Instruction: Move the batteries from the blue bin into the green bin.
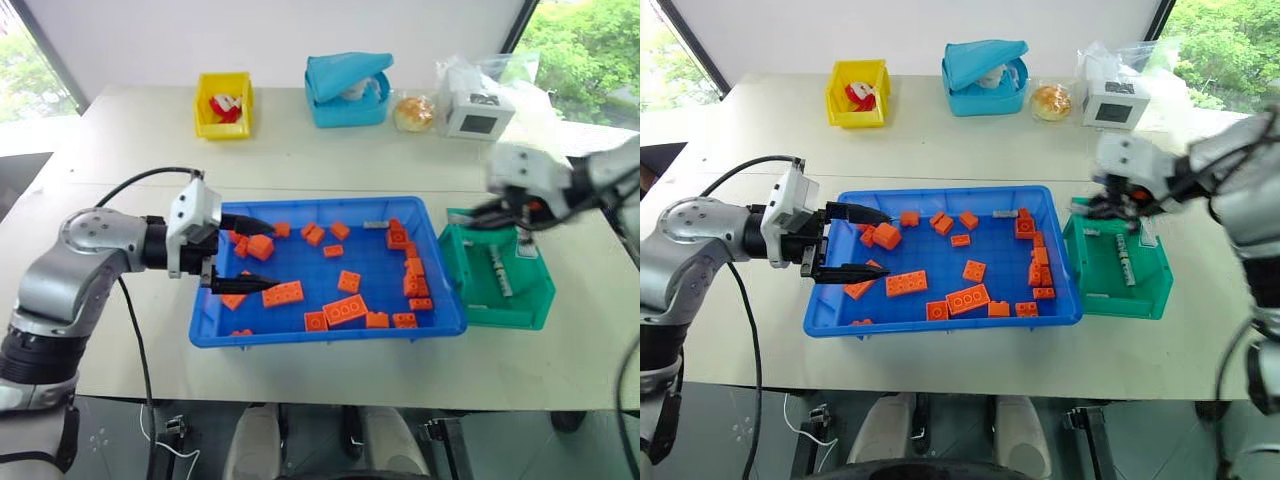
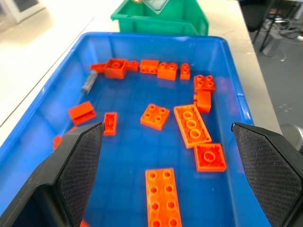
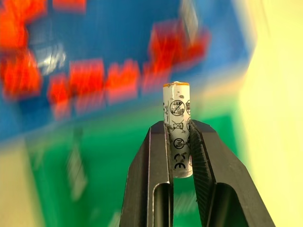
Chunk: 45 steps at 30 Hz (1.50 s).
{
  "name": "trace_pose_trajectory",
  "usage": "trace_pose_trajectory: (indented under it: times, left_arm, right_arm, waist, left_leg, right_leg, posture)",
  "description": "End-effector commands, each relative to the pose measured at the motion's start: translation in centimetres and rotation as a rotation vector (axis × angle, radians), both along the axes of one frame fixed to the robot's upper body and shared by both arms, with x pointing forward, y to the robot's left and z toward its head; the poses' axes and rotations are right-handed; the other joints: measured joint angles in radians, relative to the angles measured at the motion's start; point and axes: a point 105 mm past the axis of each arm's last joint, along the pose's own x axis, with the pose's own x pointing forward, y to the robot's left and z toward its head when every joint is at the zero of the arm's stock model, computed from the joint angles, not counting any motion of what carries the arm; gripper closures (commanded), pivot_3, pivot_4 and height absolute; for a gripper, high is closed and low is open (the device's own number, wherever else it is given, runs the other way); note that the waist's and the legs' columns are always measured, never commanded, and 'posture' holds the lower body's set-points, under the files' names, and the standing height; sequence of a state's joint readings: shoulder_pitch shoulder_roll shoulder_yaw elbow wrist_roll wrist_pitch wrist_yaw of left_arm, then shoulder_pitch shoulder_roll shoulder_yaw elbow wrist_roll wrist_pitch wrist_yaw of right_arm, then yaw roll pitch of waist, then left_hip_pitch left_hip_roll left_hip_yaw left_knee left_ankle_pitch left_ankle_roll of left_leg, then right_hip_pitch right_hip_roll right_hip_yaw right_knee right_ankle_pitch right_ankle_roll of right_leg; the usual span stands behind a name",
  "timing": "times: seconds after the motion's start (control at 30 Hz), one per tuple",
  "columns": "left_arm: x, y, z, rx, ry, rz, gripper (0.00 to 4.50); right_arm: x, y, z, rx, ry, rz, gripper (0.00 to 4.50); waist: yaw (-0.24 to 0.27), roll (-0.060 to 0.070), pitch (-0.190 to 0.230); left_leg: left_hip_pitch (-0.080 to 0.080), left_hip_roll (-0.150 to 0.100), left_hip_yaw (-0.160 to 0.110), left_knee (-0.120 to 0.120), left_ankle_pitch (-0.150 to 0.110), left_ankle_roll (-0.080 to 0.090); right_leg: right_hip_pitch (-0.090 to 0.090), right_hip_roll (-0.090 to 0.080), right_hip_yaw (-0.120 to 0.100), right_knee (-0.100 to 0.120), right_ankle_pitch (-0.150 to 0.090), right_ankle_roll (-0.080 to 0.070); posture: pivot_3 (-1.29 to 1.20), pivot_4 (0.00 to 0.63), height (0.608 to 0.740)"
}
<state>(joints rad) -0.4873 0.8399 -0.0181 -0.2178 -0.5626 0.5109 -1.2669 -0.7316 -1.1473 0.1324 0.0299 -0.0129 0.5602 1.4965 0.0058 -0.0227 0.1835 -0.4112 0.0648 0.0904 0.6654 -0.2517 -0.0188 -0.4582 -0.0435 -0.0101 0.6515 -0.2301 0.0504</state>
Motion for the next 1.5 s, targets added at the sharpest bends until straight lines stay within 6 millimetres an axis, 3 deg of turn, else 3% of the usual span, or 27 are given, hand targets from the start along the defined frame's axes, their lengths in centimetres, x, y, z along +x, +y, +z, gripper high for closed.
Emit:
trace_pose_trajectory:
  times: [0.03,0.17,0.27,0.47,0.53,0.77,0.93,1.17,1.5]
  left_arm:
    - [0.3,-0.5,0.8,-0.003,-0.045,-0.036,0.00]
    - [0.6,-1.1,0.9,-0.008,-0.050,-0.061,0.00]
    - [0.7,-1.4,1.1,-0.010,-0.054,-0.073,0.00]
    - [0.6,-1.2,1.1,-0.006,-0.058,-0.066,0.00]
    - [0.4,-1.0,1.0,-0.004,-0.058,-0.053,0.00]
    - [0.1,-0.2,1.0,-0.003,-0.062,-0.008,0.00]
    - [-0.1,-0.1,1.1,-0.007,-0.066,0.013,0.00]
    - [-0.5,0.2,1.1,-0.011,-0.064,0.040,0.00]
    - [-0.4,0.3,1.2,-0.016,-0.068,0.052,0.00]
  right_arm:
    - [-1.2,-1.0,1.6,-0.002,-0.062,-0.029,4.47]
    - [-1.5,-1.7,0.5,-0.036,-0.057,-0.052,2.45]
    - [-0.5,-0.8,0.7,-0.040,-0.110,-0.026,1.01]
    - [1.8,5.2,1.3,-0.016,-0.218,0.151,1.01]
    - [2.5,8.0,0.3,-0.041,-0.249,0.245,1.01]
    - [4.8,13.9,-2.7,-0.085,-0.298,0.390,1.01]
    - [7.0,15.4,-3.7,-0.101,-0.309,0.387,1.01]
    - [8.5,15.0,-4.7,-0.124,-0.261,0.362,1.01]
    - [8.6,14.9,-5.4,-0.164,-0.182,0.383,1.01]
  waist:
    - [-0.012,0.000,0.000]
    - [-0.027,0.000,0.000]
    - [-0.026,0.000,0.000]
    - [-0.027,0.000,0.000]
    - [-0.026,0.000,0.000]
    - [-0.019,0.000,0.000]
    - [-0.019,0.000,0.000]
    - [-0.021,0.000,0.000]
    - [-0.024,0.000,0.000]
  left_leg:
    - [0.000,0.000,0.000,0.000,0.000,0.000]
    - [0.003,0.000,0.000,0.000,0.000,0.000]
    - [0.002,0.000,0.000,0.000,0.000,0.000]
    - [0.002,0.001,0.000,-0.001,0.000,0.000]
    - [0.002,0.001,0.000,-0.001,0.000,0.000]
    - [0.000,0.001,0.000,0.000,0.000,0.000]
    - [0.000,0.000,0.000,0.001,0.000,0.000]
    - [0.000,0.000,0.000,0.000,0.000,0.000]
    - [0.000,0.001,0.000,0.000,0.000,0.000]
  right_leg:
    - [0.000,0.000,0.001,0.000,0.000,0.000]
    - [0.001,0.001,0.001,0.002,0.000,0.001]
    - [0.000,0.001,0.002,0.002,0.000,0.001]
    - [0.000,0.002,0.002,0.003,0.000,0.001]
    - [-0.001,0.002,0.002,0.003,0.000,0.001]
    - [-0.001,0.002,0.002,0.003,0.000,0.001]
    - [-0.001,0.001,0.002,0.003,0.000,0.001]
    - [-0.001,0.001,0.002,0.003,0.001,0.001]
    - [-0.001,0.002,0.002,0.003,0.001,0.001]
  posture:
    - [0.00,0.150,0.736]
    - [0.00,0.150,0.736]
    - [0.00,0.150,0.736]
    - [0.00,0.150,0.736]
    - [0.00,0.150,0.736]
    - [0.00,0.150,0.736]
    - [0.00,0.150,0.736]
    - [0.00,0.150,0.736]
    - [0.00,0.150,0.736]
